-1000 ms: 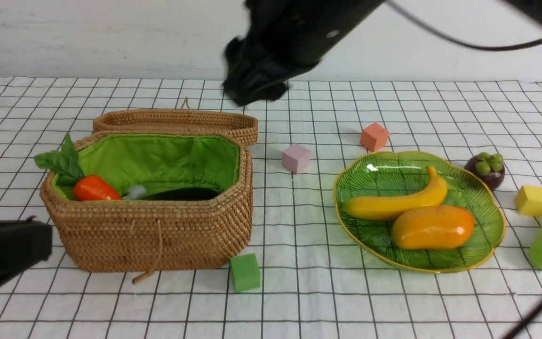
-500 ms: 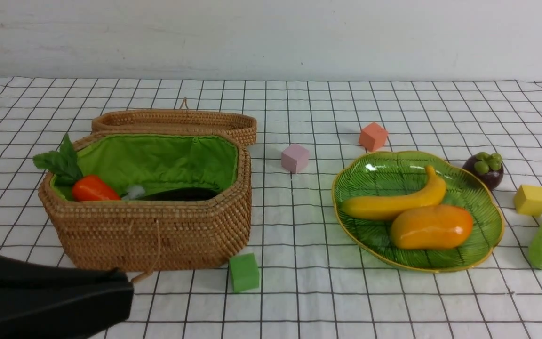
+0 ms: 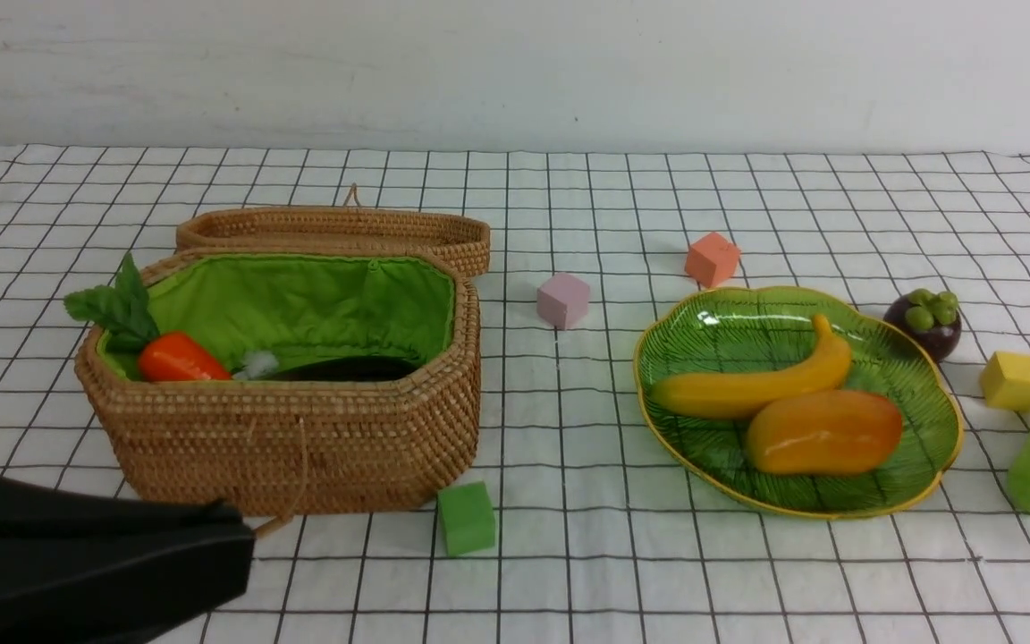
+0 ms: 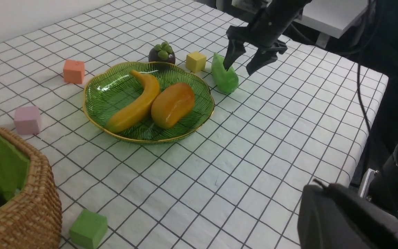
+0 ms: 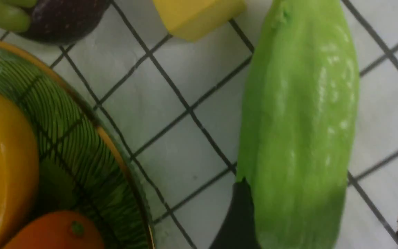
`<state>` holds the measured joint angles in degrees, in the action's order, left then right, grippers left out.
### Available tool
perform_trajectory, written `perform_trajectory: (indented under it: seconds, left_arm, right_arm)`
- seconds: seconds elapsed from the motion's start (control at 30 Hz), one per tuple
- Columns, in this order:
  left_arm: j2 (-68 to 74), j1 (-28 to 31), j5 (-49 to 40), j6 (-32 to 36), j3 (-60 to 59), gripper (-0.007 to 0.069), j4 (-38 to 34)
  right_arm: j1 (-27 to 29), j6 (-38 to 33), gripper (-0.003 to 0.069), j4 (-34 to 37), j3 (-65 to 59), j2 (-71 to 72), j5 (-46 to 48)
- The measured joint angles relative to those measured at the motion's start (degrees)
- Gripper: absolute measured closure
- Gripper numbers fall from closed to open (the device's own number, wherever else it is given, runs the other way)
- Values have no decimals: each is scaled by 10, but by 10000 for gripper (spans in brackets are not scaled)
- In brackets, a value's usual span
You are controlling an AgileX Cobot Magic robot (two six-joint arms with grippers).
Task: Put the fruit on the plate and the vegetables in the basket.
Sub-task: Take a chayote with your right arm and place it on the basket on the left.
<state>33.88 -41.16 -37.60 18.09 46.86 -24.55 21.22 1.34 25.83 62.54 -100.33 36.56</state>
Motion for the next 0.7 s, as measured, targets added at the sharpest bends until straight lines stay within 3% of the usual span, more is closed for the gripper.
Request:
perform_trajectory:
  seconds: [0.17,0.4,0.7]
  left_arm:
    - [0,0,0,0,0,637,-6]
    - [0,0,0,-1,0,637,-8]
    - [0,0,0,-1,0,633,-8]
  right_arm:
    - [1,-22,118,13,48,-63,1]
    - [1,-22,198,-23,80,-104,29]
    - [1,-21,198,-96,81,-71,97]
